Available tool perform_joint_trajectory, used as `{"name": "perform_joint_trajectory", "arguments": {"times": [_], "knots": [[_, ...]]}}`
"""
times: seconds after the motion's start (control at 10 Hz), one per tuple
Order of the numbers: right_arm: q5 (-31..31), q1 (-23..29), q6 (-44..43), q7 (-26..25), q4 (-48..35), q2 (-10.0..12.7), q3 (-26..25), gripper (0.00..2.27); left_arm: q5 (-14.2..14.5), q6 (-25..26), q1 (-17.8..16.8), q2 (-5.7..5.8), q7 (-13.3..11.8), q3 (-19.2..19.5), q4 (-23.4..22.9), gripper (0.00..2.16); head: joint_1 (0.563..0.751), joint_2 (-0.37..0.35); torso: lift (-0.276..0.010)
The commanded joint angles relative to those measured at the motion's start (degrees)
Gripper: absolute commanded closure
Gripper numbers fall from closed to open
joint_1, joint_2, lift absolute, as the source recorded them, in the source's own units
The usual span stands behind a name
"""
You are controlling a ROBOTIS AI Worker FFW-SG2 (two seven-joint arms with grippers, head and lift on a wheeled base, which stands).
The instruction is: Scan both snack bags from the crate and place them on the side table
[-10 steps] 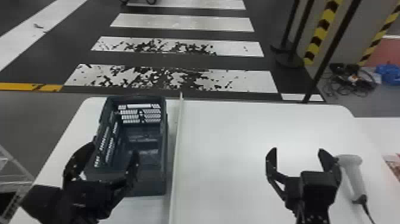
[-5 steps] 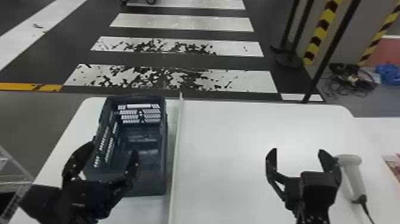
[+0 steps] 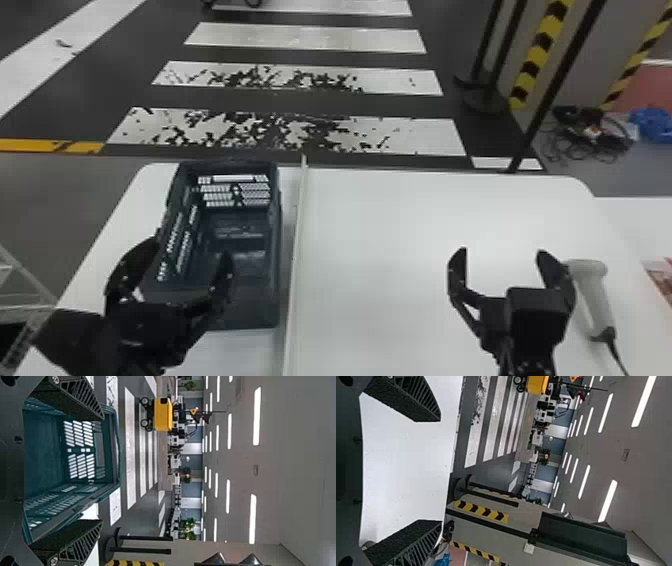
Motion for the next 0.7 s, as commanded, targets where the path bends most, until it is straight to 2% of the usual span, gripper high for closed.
{"name": "perform_joint_trajectory", "arguments": {"times": [0.0, 0.6], "knots": [[-0.01, -0.08, 0.00, 0.00, 0.10, 0.05, -0.04, 0.00, -0.01, 0.00, -0.03, 0.00, 0.00, -0.01, 0.05, 0.08, 0.695, -0.024, -0.098], [-0.01, 0.01, 0.00, 0.00, 0.10, 0.05, -0.21, 0.00, 0.34, 0.00, -0.38, 0.00, 0.00, -0.10, 0.32, 0.08, 0.695, -0.027, -0.098]]}}
